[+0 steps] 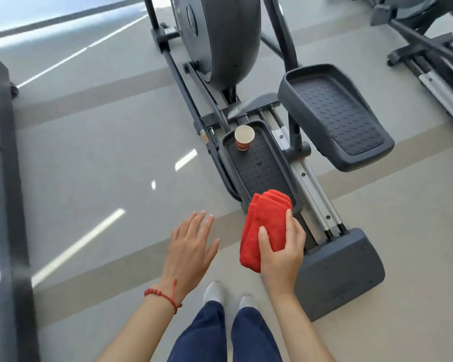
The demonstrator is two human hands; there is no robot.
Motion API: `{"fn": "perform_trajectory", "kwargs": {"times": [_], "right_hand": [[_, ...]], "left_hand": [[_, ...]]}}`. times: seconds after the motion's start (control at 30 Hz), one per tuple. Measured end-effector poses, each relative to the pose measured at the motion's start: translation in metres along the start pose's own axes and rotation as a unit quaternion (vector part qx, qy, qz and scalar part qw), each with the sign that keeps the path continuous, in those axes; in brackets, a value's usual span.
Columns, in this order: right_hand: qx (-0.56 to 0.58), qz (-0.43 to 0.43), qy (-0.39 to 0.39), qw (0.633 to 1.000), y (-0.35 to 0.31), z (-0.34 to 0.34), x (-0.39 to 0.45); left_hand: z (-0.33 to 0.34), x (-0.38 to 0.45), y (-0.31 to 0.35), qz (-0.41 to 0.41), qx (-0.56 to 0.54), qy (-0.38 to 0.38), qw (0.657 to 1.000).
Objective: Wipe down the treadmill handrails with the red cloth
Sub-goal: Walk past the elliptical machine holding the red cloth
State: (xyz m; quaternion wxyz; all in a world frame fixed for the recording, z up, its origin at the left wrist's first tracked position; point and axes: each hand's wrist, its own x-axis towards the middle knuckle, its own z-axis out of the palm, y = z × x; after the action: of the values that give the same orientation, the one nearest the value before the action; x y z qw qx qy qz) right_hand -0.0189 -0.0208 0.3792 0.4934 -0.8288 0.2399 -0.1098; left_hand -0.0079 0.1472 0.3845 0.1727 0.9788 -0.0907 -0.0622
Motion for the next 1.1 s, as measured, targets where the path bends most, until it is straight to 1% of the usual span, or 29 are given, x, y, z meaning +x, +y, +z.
{"fn": "perform_trajectory", "kwargs": {"times": [0.13,0.33,0.63,0.83,1.03,1.1], "right_hand": [[0.011,-0.031,-0.044,0.998,-0.036,-0.011,-0.003],[0.001,-0.086,-0.101,0.991,-0.074,-0.029,-0.002],[0.035,-0.167,-0.178,0.969,-0.126,-0.032,-0.004],[0.038,-0.223,-0.243,0.943,-0.157,-0.02,-0.032],[0.057,-0.253,-0.292,0.921,-0.183,-0.001,-0.076],[0.061,-0.265,-0.308,0.912,-0.192,0.006,-0.093]], "left_hand": [[-0.031,-0.018,0.001,-0.047,0.001,0.02,0.999],[-0.067,-0.044,0.009,-0.117,-0.004,0.072,0.99],[-0.11,-0.087,0.016,-0.231,-0.005,0.106,0.967],[-0.135,-0.123,0.003,-0.295,0.006,0.13,0.947],[-0.156,-0.171,-0.02,-0.333,0.001,0.192,0.923],[-0.163,-0.188,-0.03,-0.345,0.001,0.201,0.917]]}}
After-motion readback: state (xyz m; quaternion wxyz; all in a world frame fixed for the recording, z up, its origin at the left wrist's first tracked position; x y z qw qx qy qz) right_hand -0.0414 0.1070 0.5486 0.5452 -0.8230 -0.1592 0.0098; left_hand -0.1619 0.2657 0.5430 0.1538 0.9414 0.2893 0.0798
